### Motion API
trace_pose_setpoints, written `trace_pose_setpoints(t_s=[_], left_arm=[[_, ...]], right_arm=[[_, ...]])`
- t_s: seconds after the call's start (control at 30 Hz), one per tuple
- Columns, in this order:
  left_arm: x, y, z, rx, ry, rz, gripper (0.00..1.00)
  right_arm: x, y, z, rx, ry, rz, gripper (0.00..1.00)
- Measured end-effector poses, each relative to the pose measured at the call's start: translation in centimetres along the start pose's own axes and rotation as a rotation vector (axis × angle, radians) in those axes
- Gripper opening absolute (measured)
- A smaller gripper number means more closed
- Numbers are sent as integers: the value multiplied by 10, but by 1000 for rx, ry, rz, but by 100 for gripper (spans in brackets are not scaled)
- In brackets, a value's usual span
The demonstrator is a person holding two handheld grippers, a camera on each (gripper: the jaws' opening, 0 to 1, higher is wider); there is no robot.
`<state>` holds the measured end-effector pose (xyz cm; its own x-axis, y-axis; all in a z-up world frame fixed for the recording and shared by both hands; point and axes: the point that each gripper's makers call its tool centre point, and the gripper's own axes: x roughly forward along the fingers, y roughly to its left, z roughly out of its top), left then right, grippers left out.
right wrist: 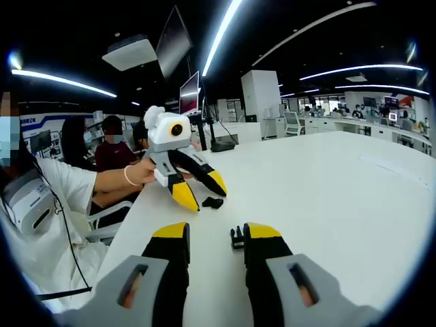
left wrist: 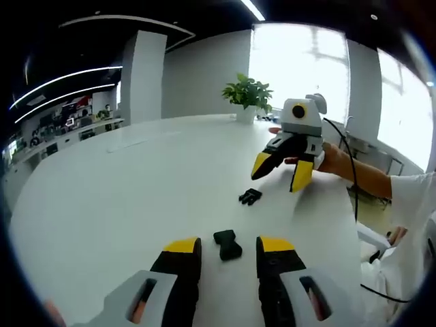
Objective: Snap the two parts of the plastic buckle together until the buckle closes and remains connected.
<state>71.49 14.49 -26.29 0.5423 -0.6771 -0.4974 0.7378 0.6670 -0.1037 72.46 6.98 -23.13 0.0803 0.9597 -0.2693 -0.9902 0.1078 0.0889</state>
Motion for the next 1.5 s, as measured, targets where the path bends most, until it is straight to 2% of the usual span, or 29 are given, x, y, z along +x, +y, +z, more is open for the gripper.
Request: trace_pose_setpoints(t_s=[0.1,0.33,0.57,0.77,0.9,1.17,1.27,1.33,1.4,1.43,1.5], left_arm=[[1,3,3,58,5,41,22],[-1,4,3,49,12,13,13],[0,18,9,39,7,-17,12],[0,22,10,53,12,-40,12],[0,14,9,104,23,-107,12],[-1,7,8,167,56,-179,12],[-3,3,8,187,70,-213,12],[-4,-4,10,195,70,-282,12],[-4,1,12,182,65,-289,12],[-4,1,14,199,60,-317,12],[-3,6,16,215,72,-330,12]], right_arm=[[0,0,0,3,-4,2,31],[0,-2,-1,2,-2,5,31],[-2,-2,1,1,-9,5,31],[-1,-5,1,1,0,3,31],[-1,-5,-2,3,9,-1,31],[-2,-8,-6,12,33,-11,31],[-3,-16,-7,17,43,-27,31],[-2,-19,-9,20,55,-33,32],[0,-21,-12,19,72,-37,32],[1,-22,-12,17,79,-38,33],[3,-20,-13,14,85,-35,33]])
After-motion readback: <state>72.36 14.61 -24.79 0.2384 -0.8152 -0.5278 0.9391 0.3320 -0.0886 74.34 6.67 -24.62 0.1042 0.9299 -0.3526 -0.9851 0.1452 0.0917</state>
